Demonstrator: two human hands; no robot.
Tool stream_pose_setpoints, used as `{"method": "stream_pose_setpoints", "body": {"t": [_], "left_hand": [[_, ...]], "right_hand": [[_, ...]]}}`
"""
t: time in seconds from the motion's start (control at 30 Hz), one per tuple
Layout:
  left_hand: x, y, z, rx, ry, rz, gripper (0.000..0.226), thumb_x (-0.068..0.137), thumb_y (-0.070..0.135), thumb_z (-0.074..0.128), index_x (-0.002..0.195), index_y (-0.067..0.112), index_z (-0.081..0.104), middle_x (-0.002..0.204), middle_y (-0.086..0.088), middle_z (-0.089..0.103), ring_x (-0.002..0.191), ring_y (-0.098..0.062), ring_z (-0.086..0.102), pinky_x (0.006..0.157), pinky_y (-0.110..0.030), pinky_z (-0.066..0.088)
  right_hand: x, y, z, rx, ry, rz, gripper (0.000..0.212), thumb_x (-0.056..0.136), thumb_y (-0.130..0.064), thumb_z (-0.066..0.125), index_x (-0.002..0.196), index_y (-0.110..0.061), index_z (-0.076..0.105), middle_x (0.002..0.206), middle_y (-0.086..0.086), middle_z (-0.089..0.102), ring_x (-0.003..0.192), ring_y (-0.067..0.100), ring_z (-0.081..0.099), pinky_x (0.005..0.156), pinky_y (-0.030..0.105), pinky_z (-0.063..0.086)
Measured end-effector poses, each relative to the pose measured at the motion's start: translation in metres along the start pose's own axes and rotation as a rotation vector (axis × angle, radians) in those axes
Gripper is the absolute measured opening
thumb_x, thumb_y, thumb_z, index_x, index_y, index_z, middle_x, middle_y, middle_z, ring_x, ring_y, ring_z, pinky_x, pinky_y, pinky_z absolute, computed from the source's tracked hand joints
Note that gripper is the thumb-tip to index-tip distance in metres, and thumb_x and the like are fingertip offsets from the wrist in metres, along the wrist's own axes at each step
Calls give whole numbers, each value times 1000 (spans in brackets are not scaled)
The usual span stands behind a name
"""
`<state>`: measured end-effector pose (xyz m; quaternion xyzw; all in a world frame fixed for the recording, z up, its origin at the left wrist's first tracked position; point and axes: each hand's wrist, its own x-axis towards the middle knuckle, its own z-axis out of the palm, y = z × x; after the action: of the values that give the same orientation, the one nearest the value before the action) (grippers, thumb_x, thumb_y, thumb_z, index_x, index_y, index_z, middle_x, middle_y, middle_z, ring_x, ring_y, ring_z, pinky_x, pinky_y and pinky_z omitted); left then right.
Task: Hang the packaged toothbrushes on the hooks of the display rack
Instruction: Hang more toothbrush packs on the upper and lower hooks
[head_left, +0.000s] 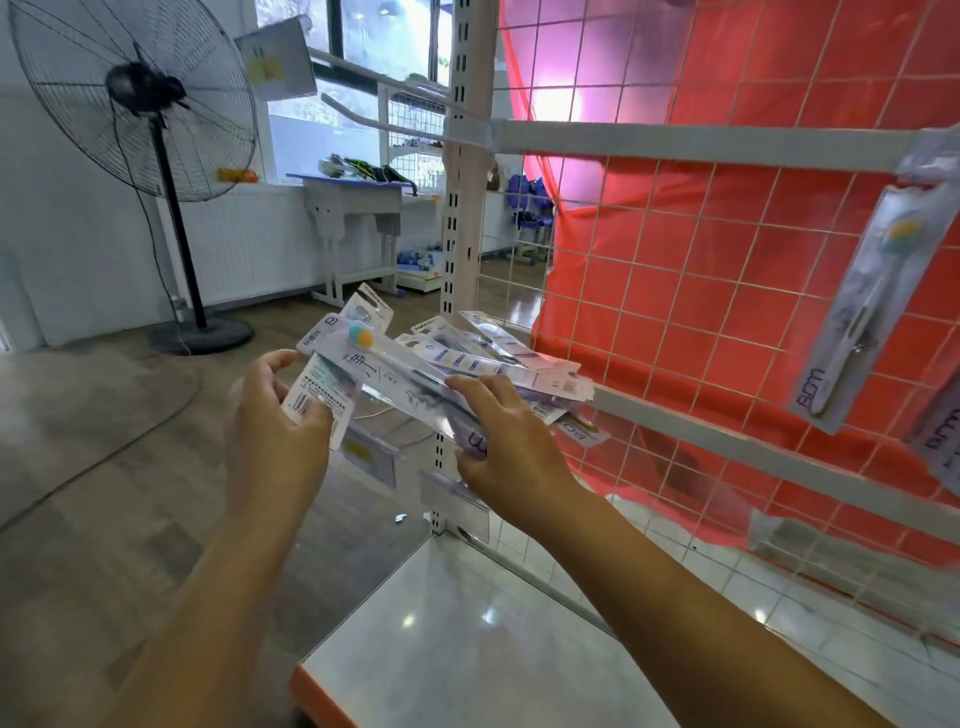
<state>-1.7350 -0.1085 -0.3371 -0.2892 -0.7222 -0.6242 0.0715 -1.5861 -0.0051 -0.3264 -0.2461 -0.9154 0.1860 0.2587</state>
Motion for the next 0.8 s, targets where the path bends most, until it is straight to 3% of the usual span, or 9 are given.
{"method": "stream_pose_setpoints", "body": {"t": [0.2, 0.37, 0.47, 0.53, 0.63, 0.73, 0.8], "left_hand": [[-8, 5, 5, -71, 26, 42, 39, 88, 7, 56, 125, 19, 47, 108, -11, 53, 90, -23, 61, 56, -20, 44], [-20, 10, 8, -164, 41, 74, 30, 89, 6, 56, 115, 20, 53, 103, -10, 58, 88, -20, 64, 51, -14, 48], [-31, 20, 13, -267, 36, 68, 31, 89, 5, 58, 111, 26, 53, 92, 1, 59, 82, -12, 64, 55, -11, 52], [-41, 30, 18, -364, 16, 1, 40, 88, 4, 59, 119, 28, 52, 87, 11, 58, 78, -7, 64, 59, -12, 54], [-56, 43, 29, -523, -36, -136, 55, 86, 3, 61, 135, 22, 46, 85, 7, 58, 72, -6, 67, 63, -18, 57], [-68, 53, 42, -707, -121, -264, 50, 84, -2, 60, 130, 15, 52, 91, 4, 65, 68, -3, 69, 54, -16, 55], [-77, 59, 51, -830, -207, -338, 40, 84, -4, 57, 120, 14, 60, 94, -2, 71, 74, -9, 70, 55, -17, 54]], "right_hand": [[-4, 2, -6, 38, 48, 0, 69, 83, -4, 62, 142, -27, 34, 139, -1, 35, 123, 23, 41, 94, 39, 48], [-12, 6, -15, 94, 85, 4, 68, 83, -4, 62, 140, -27, 35, 139, -4, 34, 123, 20, 41, 95, 35, 49], [-20, 10, -20, 146, 111, 9, 66, 84, -5, 62, 140, -28, 36, 137, -6, 34, 121, 15, 41, 94, 27, 46], [-26, 15, -24, 157, 143, 10, 66, 84, -5, 62, 139, -29, 35, 135, -8, 33, 116, 10, 40, 92, 22, 44], [-37, 24, -33, 186, 187, 0, 66, 83, -4, 62, 138, -31, 36, 126, -14, 31, 107, 1, 35, 88, 14, 43], [-48, 36, -43, 197, 235, 6, 66, 82, -6, 64, 137, -30, 37, 121, -18, 28, 100, -8, 30, 79, -1, 38], [-57, 44, -49, 191, 268, 6, 66, 81, -4, 66, 137, -27, 39, 121, -14, 31, 95, -9, 33, 77, -4, 36]]}}
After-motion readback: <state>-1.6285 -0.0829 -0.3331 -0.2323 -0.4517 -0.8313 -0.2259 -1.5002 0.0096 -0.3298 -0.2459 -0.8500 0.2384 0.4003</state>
